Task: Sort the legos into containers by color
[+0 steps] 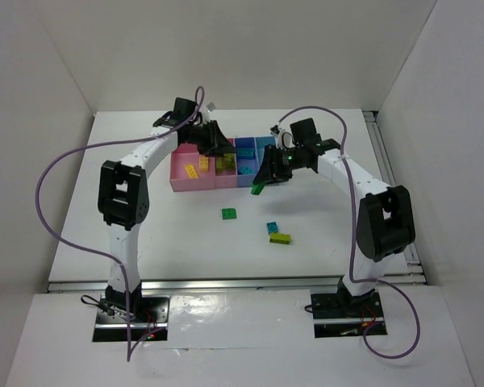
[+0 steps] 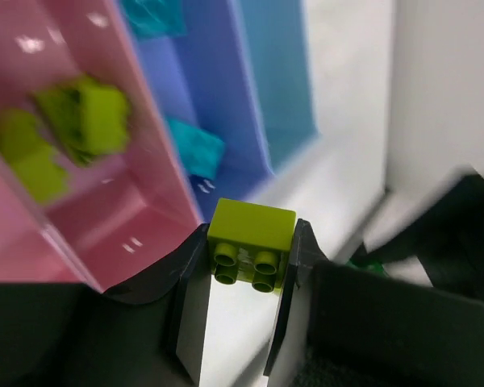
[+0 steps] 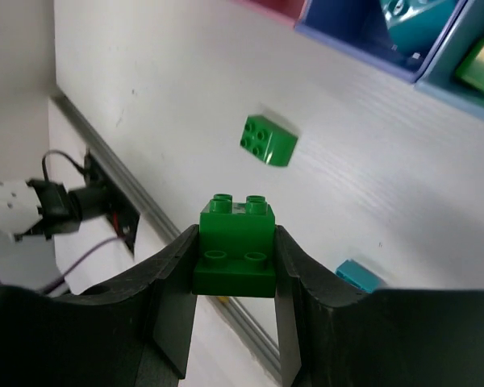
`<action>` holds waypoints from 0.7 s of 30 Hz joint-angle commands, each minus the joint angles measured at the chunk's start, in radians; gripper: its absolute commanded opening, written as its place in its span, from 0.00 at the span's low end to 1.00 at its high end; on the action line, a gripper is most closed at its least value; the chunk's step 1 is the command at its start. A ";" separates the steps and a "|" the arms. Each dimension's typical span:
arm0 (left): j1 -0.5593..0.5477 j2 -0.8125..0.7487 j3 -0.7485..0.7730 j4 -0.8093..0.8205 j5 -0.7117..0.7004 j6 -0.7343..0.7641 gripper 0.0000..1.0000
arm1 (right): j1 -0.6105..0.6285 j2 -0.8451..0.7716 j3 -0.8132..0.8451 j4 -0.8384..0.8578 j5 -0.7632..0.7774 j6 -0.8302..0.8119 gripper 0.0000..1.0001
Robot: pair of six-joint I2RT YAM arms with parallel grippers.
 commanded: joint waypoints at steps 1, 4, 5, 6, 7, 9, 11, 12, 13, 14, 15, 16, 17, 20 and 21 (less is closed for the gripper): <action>-0.017 0.082 0.141 -0.173 -0.244 -0.054 0.07 | -0.004 -0.070 -0.008 0.127 0.101 0.079 0.25; -0.017 0.181 0.303 -0.254 -0.254 -0.028 0.42 | -0.004 -0.060 0.024 0.116 0.101 0.070 0.25; -0.026 0.191 0.303 -0.254 -0.255 -0.028 0.60 | -0.004 -0.060 0.038 0.104 0.101 0.070 0.25; -0.026 0.191 0.303 -0.254 -0.255 -0.019 0.67 | -0.004 -0.051 0.038 0.104 0.101 0.070 0.25; -0.026 0.191 0.303 -0.254 -0.255 -0.019 0.72 | -0.004 -0.051 0.038 0.104 0.101 0.070 0.25; -0.026 0.176 0.303 -0.254 -0.225 -0.008 0.78 | -0.004 -0.060 0.038 0.104 0.101 0.070 0.26; -0.026 0.157 0.303 -0.254 -0.186 0.033 0.78 | -0.004 -0.060 0.038 0.104 0.101 0.070 0.26; -0.026 0.124 0.303 -0.264 -0.175 0.050 0.78 | -0.004 -0.060 0.038 0.104 0.101 0.060 0.26; -0.026 0.099 0.279 -0.264 -0.157 0.070 0.75 | -0.004 -0.060 0.038 0.104 0.086 0.059 0.26; -0.026 0.070 0.254 -0.264 -0.102 0.109 0.73 | -0.004 -0.060 0.038 0.093 0.068 0.037 0.26; -0.026 0.042 0.227 -0.242 -0.068 0.128 0.73 | -0.004 -0.060 0.038 0.093 0.032 0.036 0.26; -0.026 -0.016 0.193 -0.224 -0.016 0.148 0.71 | -0.004 -0.070 0.038 0.093 0.012 0.024 0.26; -0.026 -0.039 0.120 -0.166 0.100 0.163 0.71 | -0.004 -0.070 0.029 0.093 -0.009 0.014 0.26; -0.017 -0.096 0.000 -0.088 0.311 0.200 0.73 | -0.004 -0.070 0.029 0.093 -0.130 0.004 0.26; -0.017 -0.096 -0.031 -0.019 0.453 0.214 0.74 | -0.004 -0.070 0.029 0.107 -0.161 -0.006 0.26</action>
